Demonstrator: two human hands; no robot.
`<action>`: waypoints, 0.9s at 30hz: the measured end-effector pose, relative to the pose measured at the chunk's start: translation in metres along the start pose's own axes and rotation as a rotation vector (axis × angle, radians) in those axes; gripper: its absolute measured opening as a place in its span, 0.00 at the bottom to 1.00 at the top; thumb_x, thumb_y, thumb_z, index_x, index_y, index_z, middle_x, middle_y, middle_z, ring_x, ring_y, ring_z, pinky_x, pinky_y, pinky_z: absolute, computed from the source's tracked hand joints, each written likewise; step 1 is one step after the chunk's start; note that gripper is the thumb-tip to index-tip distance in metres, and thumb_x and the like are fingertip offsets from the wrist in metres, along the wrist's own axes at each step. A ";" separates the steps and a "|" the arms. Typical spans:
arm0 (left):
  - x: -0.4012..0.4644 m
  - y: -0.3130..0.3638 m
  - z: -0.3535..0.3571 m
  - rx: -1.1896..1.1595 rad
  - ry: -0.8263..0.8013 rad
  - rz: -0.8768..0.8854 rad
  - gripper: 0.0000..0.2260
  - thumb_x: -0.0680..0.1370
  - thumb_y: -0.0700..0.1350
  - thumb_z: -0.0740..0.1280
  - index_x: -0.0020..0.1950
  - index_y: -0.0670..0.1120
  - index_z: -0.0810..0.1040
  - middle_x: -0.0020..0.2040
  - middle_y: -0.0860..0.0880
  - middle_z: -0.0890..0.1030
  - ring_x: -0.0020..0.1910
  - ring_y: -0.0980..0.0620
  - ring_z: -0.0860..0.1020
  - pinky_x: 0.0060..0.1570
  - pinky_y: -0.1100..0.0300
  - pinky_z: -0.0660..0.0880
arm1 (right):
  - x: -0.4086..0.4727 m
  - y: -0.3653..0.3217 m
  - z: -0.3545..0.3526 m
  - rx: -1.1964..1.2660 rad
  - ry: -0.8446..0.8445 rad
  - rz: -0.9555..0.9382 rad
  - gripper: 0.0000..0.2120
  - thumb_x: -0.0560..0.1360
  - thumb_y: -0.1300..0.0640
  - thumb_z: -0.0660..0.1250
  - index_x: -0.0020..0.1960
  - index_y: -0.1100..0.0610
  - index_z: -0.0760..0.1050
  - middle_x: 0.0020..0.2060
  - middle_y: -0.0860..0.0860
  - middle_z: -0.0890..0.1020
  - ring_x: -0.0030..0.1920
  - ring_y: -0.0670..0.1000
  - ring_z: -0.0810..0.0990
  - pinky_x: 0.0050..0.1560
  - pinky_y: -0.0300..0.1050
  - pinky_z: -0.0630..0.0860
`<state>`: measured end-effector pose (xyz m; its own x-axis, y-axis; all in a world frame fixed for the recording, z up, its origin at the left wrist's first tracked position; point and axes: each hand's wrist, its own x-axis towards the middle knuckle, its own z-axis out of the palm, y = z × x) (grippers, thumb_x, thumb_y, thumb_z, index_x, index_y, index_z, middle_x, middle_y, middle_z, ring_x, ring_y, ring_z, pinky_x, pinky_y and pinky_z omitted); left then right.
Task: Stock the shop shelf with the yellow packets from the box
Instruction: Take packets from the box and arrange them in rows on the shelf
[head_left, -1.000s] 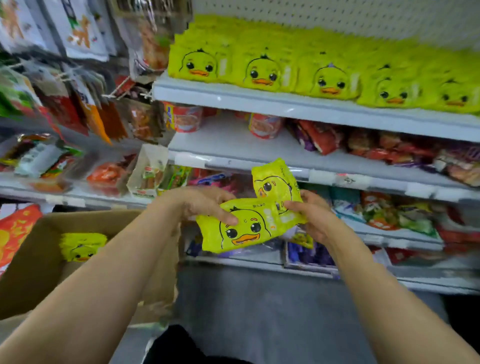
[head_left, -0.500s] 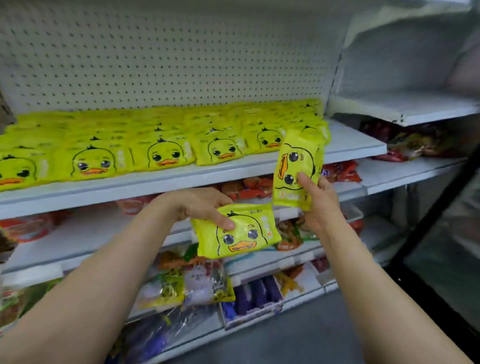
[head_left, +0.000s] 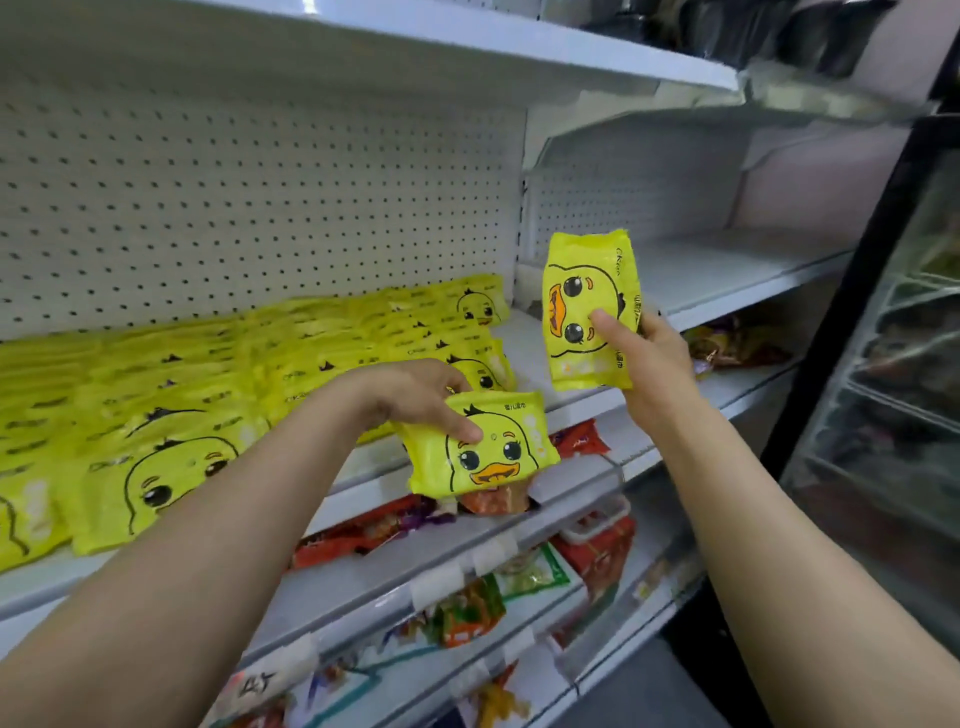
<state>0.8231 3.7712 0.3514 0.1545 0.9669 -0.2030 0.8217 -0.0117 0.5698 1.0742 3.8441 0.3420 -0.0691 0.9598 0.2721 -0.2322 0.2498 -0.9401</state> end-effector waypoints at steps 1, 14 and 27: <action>0.016 0.008 -0.001 0.012 0.006 -0.001 0.25 0.69 0.55 0.77 0.62 0.50 0.75 0.61 0.53 0.77 0.63 0.51 0.74 0.65 0.51 0.71 | 0.014 0.001 -0.010 -0.011 0.003 -0.006 0.13 0.73 0.58 0.74 0.57 0.55 0.80 0.51 0.52 0.86 0.53 0.54 0.85 0.56 0.56 0.80; 0.215 0.069 -0.053 0.082 0.204 -0.156 0.24 0.65 0.59 0.79 0.55 0.50 0.79 0.55 0.52 0.81 0.57 0.50 0.77 0.63 0.50 0.73 | 0.223 0.013 -0.080 0.017 -0.206 0.039 0.17 0.73 0.61 0.74 0.61 0.59 0.76 0.49 0.52 0.87 0.47 0.53 0.86 0.47 0.51 0.83; 0.297 0.021 -0.101 0.289 0.367 -0.448 0.32 0.68 0.57 0.77 0.68 0.48 0.73 0.67 0.48 0.73 0.64 0.46 0.72 0.60 0.54 0.71 | 0.313 0.033 -0.062 -0.019 -0.415 0.031 0.15 0.73 0.61 0.74 0.58 0.58 0.78 0.47 0.50 0.87 0.43 0.48 0.86 0.36 0.39 0.80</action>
<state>0.8309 4.0839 0.3832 -0.3928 0.9179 -0.0569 0.8857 0.3942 0.2450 1.1053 4.1604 0.3834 -0.4622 0.8347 0.2994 -0.2058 0.2275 -0.9518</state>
